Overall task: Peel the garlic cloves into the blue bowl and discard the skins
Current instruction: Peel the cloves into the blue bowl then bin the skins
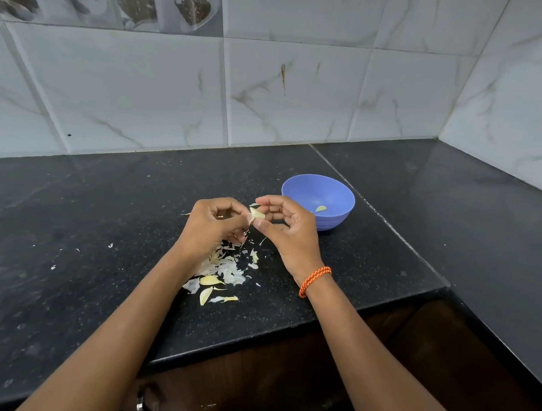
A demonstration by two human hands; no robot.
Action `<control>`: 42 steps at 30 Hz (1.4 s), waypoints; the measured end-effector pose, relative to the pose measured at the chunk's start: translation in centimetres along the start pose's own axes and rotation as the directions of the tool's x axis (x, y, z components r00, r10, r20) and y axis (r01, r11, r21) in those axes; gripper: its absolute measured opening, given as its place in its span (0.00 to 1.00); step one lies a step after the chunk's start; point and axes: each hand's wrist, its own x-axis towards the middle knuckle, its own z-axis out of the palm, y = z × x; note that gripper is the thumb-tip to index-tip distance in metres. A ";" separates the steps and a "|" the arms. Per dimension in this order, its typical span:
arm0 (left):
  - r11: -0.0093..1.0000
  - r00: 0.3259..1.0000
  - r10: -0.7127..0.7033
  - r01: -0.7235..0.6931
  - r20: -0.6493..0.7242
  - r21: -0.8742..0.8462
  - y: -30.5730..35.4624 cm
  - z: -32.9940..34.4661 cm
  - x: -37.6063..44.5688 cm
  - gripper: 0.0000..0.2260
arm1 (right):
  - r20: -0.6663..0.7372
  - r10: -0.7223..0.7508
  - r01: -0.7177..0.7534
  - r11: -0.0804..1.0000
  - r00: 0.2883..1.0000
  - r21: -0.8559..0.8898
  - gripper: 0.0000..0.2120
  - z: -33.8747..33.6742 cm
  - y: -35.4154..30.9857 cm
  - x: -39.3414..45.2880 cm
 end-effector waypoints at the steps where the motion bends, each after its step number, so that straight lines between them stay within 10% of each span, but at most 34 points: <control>1: 1.000 1.000 0.018 -0.018 0.006 0.025 0.0 0.0 0.0 0.01 | 0.009 0.007 -0.007 1.000 1.000 0.005 0.14 0.0 0.0 0.0; 15: 0.877 0.970 0.241 -0.201 -0.038 0.437 -1.1 -0.8 0.2 0.12 | -0.070 -0.070 0.066 0.996 0.995 -0.057 0.14 0.1 0.5 0.0; 25: 0.861 0.967 0.240 -0.173 -0.082 0.478 -1.4 -1.0 0.4 0.08 | -0.052 -0.471 0.351 0.723 0.881 -0.594 0.01 -1.1 -2.0 1.0; 32: 0.829 0.972 0.204 -0.111 -0.112 0.549 -1.2 -1.3 0.4 0.07 | -0.204 -0.097 -0.084 0.681 0.974 -0.727 0.09 -6.2 -3.2 4.8; 42: 0.884 0.972 0.175 -0.085 -0.156 0.460 -0.9 -1.5 0.4 0.12 | -0.140 -0.098 -0.052 0.611 0.985 -0.790 0.15 -6.4 -3.8 5.0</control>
